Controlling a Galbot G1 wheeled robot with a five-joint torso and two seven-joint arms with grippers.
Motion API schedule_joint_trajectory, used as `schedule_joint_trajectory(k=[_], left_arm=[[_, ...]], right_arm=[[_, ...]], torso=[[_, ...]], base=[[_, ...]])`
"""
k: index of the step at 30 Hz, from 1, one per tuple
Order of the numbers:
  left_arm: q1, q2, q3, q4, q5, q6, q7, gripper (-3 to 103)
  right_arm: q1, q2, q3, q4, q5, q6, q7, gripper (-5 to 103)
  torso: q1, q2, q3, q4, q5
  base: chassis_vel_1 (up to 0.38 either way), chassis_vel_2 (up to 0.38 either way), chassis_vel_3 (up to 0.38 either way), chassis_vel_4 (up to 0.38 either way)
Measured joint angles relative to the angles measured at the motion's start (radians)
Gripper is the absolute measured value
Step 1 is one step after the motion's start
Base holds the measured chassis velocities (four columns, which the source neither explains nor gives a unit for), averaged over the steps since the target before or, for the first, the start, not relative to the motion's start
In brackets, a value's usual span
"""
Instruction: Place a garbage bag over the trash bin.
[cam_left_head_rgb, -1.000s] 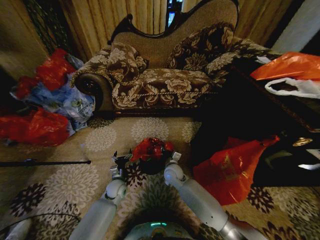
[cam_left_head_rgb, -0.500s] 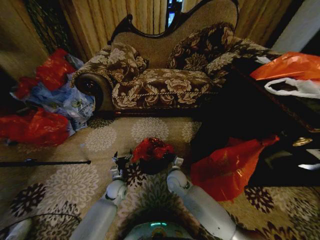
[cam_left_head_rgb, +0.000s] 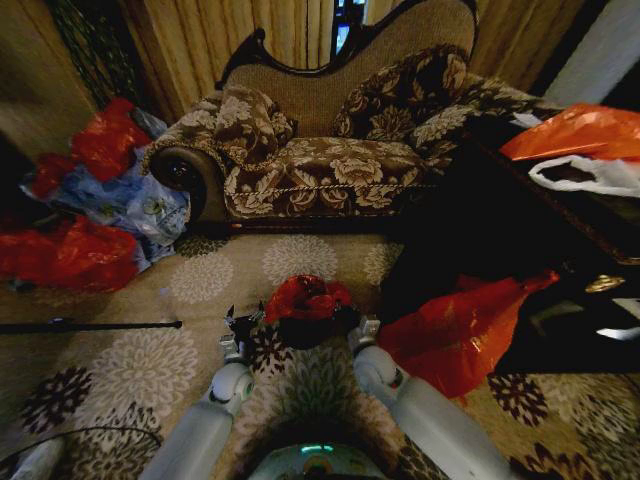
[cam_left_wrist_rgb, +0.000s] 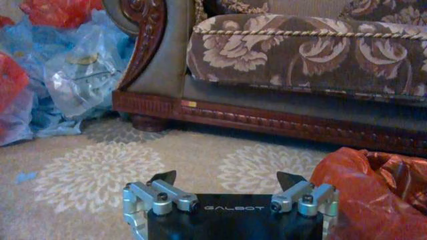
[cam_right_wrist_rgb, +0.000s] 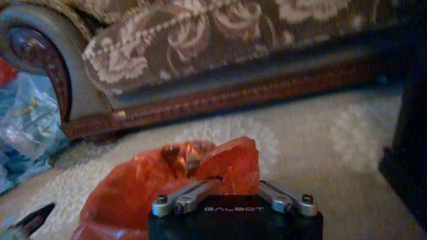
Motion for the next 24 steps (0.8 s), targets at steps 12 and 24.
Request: schedule_joint_trajectory(k=[12, 24], left_arm=[[0.003, -0.001, -0.002, -0.001, 0.001, 0.000, 0.001, 100], [0.001, 0.001, 0.001, 0.000, 0.001, -0.003, 0.002, 100]], right_arm=[[-0.059, 0.025, -0.049, -0.085, -0.027, -0.015, 0.005, 0], [-0.015, 0.155, -0.042, -0.409, -0.159, 0.066, -0.157, 0]], torso=[[0.000, 0.000, 0.000, 0.0000, -0.0002], [0.000, 0.000, 0.000, 0.0000, -0.0003]], base=[[0.000, 0.000, 0.000, 0.000], [0.000, 0.000, 0.000, 0.000]])
